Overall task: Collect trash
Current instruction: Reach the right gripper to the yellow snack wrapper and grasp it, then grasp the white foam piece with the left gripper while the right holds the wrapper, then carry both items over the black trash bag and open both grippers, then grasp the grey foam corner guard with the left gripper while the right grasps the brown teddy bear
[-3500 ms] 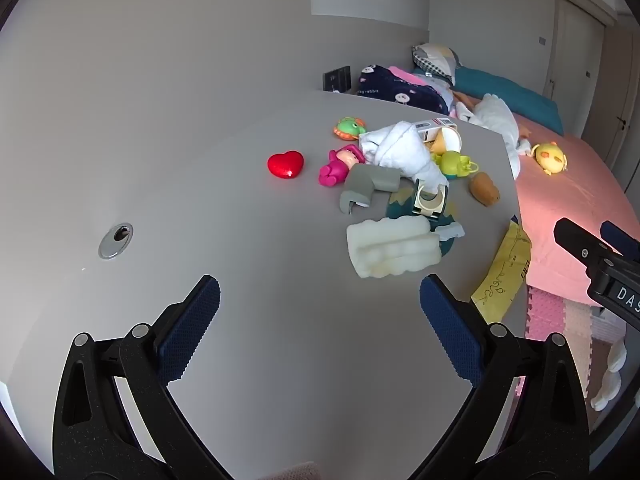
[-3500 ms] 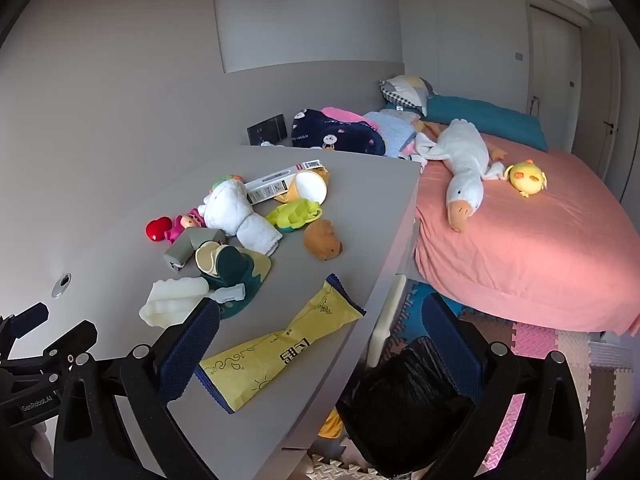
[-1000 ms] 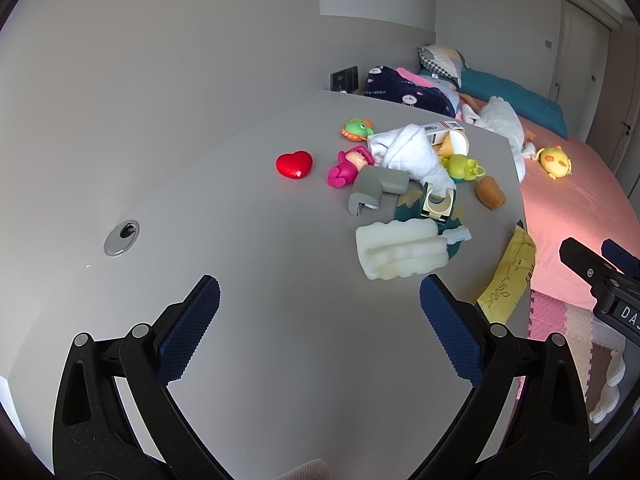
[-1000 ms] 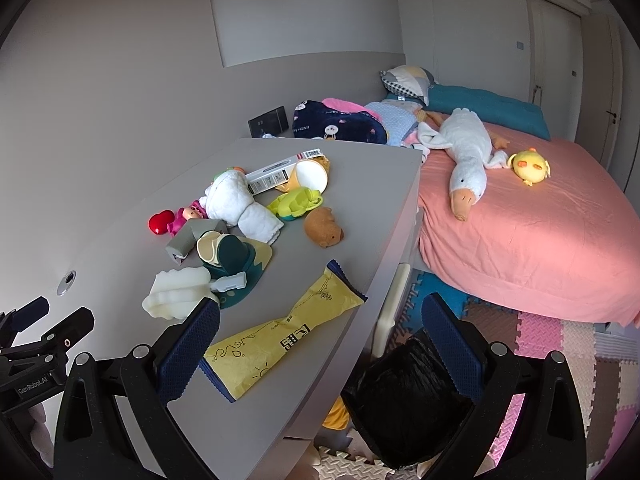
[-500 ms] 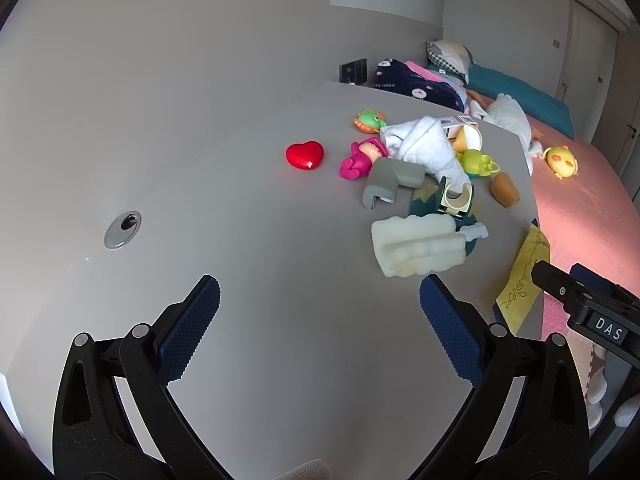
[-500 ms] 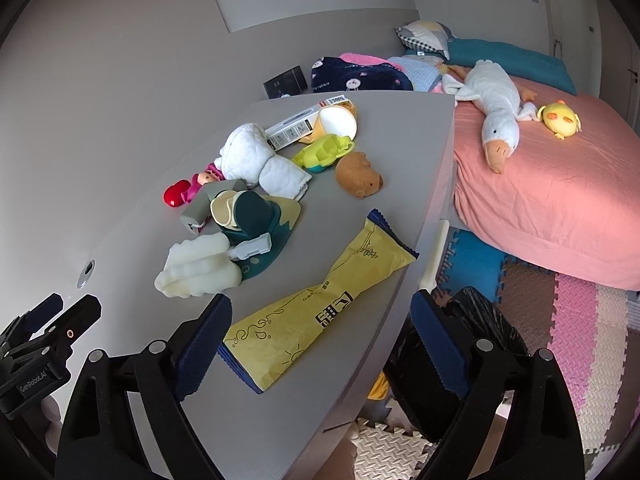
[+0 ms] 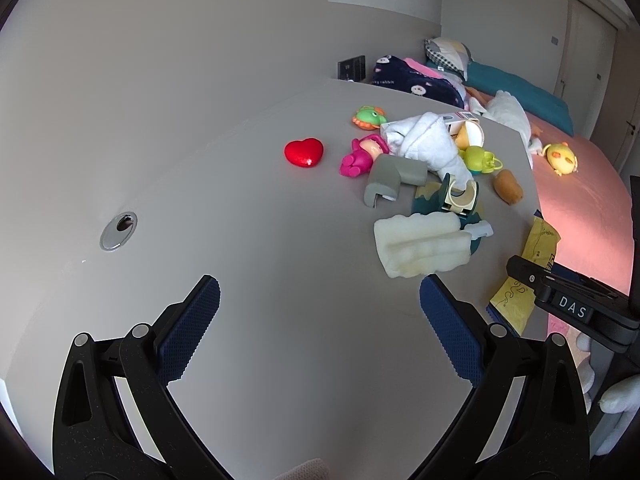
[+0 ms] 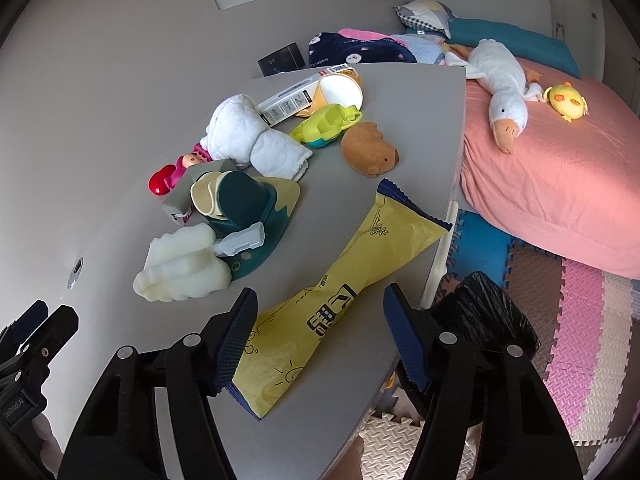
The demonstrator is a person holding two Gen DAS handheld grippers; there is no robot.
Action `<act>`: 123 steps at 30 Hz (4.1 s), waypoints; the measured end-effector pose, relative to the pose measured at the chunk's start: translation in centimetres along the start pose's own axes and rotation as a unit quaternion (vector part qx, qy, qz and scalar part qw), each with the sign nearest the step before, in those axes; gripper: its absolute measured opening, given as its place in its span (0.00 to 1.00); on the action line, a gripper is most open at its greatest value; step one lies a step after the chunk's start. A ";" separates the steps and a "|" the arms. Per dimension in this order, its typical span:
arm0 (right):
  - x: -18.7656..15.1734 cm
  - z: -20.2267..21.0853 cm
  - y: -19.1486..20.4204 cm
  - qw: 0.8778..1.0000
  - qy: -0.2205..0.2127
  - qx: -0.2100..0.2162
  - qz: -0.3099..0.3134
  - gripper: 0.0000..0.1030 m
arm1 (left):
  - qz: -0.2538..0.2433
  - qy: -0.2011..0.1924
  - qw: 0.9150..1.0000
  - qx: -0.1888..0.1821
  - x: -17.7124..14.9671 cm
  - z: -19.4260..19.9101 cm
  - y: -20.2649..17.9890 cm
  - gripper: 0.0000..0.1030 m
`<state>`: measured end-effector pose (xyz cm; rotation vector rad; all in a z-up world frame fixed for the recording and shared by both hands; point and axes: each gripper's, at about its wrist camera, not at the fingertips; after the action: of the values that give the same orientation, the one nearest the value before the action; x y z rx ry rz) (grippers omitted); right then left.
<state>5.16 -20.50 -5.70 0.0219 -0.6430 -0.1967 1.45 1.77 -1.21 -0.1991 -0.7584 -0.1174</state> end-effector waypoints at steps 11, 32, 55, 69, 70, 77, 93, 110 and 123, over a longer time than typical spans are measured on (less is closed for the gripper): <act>1.5 0.6 -1.3 1.000 -0.020 0.018 -0.009 0.14 | -0.032 0.012 0.999 -0.026 1.0 -2.0 -1.4 0.94; 3.8 1.6 -4.3 0.997 -0.081 -0.002 -0.006 0.14 | -0.149 0.072 0.981 -0.097 3.3 -9.7 -5.2 0.82; 3.0 3.1 -6.1 0.996 -0.089 0.001 -0.032 0.14 | -0.113 0.004 0.987 -0.111 3.2 -8.3 -6.6 0.20; 2.1 6.3 -9.9 0.992 -0.112 0.007 -0.056 0.14 | -0.095 -0.049 0.987 -0.121 3.4 -3.1 -10.2 0.19; 2.0 6.5 -10.4 0.992 -0.113 0.005 -0.058 0.14 | -0.097 -0.050 0.986 -0.124 3.4 -3.1 -10.7 0.19; 1.5 7.2 -13.7 0.991 -0.114 -0.014 -0.071 0.14 | -0.109 -0.045 0.982 -0.147 3.2 -3.3 -14.7 0.19; 0.8 7.1 -21.7 0.987 -0.100 -0.067 -0.105 0.14 | -0.157 0.002 0.965 -0.208 2.5 -6.0 -24.7 0.19; 4.6 4.5 -26.6 0.978 -0.076 -0.152 -0.121 0.63 | -0.200 0.043 0.963 -0.177 2.2 -9.8 -27.8 0.89; 6.3 3.5 -22.8 0.983 -0.075 -0.134 -0.099 0.63 | -0.180 0.039 0.969 -0.166 3.3 -10.1 -24.9 0.89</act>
<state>4.03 -43.92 -1.03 -0.1904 -0.7612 -0.4791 6.21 -24.84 -2.70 -0.3717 -0.6878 -0.5963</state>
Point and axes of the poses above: each gripper's, at about its wrist camera, not at the fingertips, and z roughly against the way its jaws point, y to its left, x to its top, and after that the axes turned 14 degrees about -x, right-handed
